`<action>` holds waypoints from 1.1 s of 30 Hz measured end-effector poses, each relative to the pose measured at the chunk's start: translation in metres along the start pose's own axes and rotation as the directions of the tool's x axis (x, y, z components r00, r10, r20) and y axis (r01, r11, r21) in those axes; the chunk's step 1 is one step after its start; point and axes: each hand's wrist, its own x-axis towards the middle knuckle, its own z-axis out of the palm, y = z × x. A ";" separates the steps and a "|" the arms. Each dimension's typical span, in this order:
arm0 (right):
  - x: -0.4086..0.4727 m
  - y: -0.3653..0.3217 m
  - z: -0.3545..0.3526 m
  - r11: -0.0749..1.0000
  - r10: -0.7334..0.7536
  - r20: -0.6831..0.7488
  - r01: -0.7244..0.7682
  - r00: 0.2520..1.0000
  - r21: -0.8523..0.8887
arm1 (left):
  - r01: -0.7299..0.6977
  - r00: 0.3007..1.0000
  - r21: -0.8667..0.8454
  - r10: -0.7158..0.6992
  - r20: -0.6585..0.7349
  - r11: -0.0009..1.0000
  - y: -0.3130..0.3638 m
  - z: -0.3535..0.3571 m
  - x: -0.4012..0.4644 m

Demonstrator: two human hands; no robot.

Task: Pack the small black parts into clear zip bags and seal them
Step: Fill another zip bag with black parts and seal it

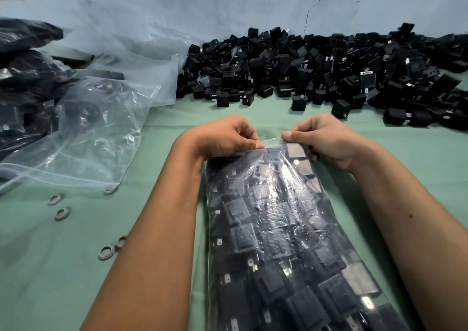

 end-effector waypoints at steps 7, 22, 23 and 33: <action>0.004 -0.024 -0.007 0.816 -0.059 0.074 0.091 0.995 -0.571 | 0.003 1.000 -0.010 -0.003 -0.017 1.000 0.003 0.002 -0.002; 0.024 -0.028 0.009 0.863 -0.035 0.291 0.175 0.956 -0.473 | 0.070 0.996 0.024 -0.069 -0.055 0.997 0.001 -0.005 -0.006; 0.024 -0.028 0.009 0.857 -0.039 0.292 0.182 0.956 -0.482 | 0.066 0.997 0.018 -0.065 -0.051 0.998 0.001 -0.004 -0.007; 0.028 -0.036 0.015 0.799 -0.006 0.291 0.180 0.957 -0.573 | 0.014 0.999 -0.002 -0.014 -0.033 1.000 0.000 0.001 -0.005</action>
